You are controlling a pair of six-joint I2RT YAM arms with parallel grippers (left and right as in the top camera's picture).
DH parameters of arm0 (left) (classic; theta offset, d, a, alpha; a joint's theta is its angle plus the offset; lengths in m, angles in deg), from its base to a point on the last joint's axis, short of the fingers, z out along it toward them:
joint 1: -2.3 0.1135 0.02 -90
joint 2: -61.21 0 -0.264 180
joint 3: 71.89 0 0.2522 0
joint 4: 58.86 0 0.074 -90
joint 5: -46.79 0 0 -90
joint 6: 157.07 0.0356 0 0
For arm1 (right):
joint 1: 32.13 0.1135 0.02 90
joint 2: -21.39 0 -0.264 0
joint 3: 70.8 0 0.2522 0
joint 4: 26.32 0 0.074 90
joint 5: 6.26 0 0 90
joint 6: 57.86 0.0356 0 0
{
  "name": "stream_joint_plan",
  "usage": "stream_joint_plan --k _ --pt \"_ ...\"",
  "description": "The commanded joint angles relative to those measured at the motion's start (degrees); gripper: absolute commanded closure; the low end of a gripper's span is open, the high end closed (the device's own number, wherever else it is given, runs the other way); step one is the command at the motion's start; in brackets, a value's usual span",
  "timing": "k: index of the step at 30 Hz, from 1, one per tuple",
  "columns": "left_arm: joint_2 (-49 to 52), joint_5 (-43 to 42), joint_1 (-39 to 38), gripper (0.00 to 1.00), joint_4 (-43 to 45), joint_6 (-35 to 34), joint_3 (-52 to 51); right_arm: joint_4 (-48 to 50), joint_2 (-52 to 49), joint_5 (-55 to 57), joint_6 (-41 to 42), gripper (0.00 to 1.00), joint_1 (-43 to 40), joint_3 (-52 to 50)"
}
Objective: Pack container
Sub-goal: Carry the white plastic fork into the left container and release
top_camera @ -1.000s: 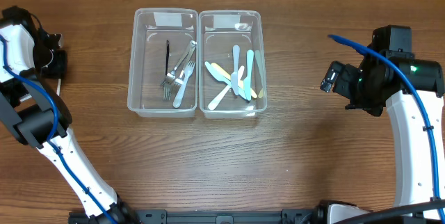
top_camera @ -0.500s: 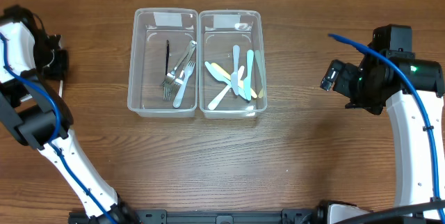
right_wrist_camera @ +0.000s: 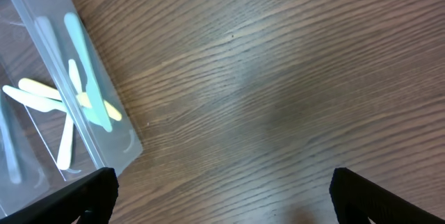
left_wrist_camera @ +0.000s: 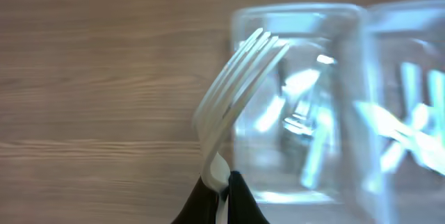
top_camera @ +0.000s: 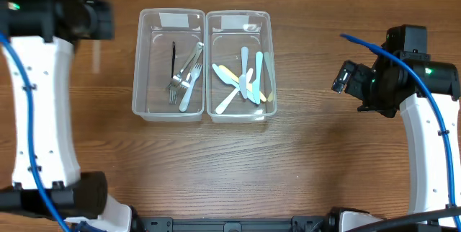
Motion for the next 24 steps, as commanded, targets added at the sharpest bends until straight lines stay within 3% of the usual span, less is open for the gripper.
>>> stream_joint_plan --k 1,8,17,24 --pt "3.3 -0.2 -7.4 0.96 -0.8 -7.6 -1.0 0.2 0.6 0.4 0.2 0.0 0.2 0.1" --pt "13.1 -0.2 -16.4 0.96 1.1 -9.2 -1.1 0.1 0.6 0.4 0.2 0.0 0.2 0.1" --pt "28.0 -0.6 -16.9 0.96 0.5 -10.0 -1.1 -0.2 0.6 0.4 0.2 0.0 0.2 0.1" --pt "31.1 -0.6 -16.9 0.9 -0.8 -8.9 -1.0 -0.3 0.6 0.4 0.2 0.0 0.2 0.1"
